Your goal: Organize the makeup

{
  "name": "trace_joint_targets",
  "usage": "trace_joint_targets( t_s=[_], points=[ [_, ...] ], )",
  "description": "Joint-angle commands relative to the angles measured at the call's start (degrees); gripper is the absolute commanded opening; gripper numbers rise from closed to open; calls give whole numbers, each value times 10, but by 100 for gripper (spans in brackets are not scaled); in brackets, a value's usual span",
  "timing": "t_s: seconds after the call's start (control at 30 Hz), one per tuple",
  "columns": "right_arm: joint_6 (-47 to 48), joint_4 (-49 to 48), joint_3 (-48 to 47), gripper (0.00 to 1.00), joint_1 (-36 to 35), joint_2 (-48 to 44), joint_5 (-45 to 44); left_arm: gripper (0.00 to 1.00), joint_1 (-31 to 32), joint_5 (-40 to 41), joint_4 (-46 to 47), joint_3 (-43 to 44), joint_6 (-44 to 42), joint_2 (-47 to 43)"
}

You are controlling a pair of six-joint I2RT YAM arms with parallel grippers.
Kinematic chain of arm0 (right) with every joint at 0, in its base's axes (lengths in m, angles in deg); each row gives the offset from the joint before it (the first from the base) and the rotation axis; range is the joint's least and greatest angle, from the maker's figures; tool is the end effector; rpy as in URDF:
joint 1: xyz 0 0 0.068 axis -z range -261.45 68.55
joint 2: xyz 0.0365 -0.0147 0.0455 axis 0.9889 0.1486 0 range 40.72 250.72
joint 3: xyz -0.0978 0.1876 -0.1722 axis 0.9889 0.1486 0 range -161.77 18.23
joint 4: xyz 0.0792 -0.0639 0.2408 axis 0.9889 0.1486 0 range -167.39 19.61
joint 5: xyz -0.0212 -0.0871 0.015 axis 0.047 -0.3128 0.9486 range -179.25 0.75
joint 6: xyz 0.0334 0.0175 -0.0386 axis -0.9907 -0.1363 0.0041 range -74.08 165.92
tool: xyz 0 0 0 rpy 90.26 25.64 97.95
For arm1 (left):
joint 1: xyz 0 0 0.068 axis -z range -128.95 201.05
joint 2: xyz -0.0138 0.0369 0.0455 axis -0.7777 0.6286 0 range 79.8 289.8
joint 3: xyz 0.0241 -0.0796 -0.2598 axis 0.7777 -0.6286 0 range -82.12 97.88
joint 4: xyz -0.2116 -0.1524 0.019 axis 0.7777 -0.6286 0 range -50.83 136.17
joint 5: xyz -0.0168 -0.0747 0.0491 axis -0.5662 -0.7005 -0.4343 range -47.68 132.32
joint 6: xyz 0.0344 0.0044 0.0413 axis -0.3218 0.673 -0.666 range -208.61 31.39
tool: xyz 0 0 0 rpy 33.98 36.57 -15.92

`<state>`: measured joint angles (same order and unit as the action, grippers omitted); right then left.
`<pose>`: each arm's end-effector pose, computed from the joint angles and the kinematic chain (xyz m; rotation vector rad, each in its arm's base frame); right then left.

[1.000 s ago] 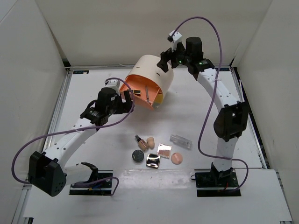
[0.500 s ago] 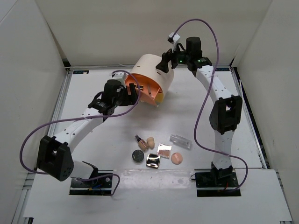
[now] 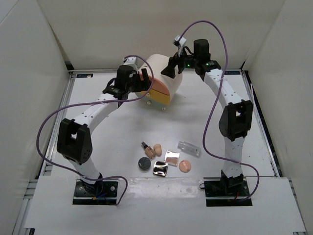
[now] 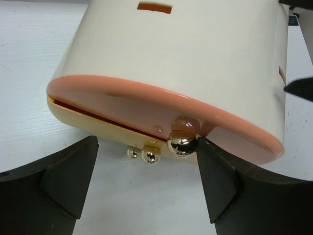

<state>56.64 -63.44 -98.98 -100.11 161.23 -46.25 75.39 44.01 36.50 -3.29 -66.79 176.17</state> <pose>0.4636 0.1821 0.3570 -0.9554 1.5983 0.7939 0.3636 -0.1633 0.3091 0.0270 2.0786 -0.4691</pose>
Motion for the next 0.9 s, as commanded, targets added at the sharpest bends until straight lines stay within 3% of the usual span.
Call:
trace_joint_targets(
  t_s=[0.0, 0.17, 0.3, 0.37, 0.5, 0.63, 0.87],
  points=[
    [-12, 6, 8, 93, -4, -6, -3, 92, -9, 17, -5, 48, -11, 17],
    [-29, 8, 3, 92, 4, -4, -27, 94, -8, -12, -2, 0, -64, -9],
    [-38, 8, -9, 93, 11, -1, -40, 96, -19, -98, 54, -130, -144, -78],
    [-41, 6, -10, 92, 14, 1, -39, 98, -20, -119, 72, -156, -170, -90],
    [-40, 8, -10, 92, 18, -1, -38, 94, -24, -168, 93, -158, -207, -75],
    [-39, 8, -7, 92, 21, -1, -36, 83, -25, -170, 131, -113, -194, -11],
    [-43, 5, -9, 92, 27, -4, -41, 73, -25, -151, 159, -91, -165, 36]
  ],
)
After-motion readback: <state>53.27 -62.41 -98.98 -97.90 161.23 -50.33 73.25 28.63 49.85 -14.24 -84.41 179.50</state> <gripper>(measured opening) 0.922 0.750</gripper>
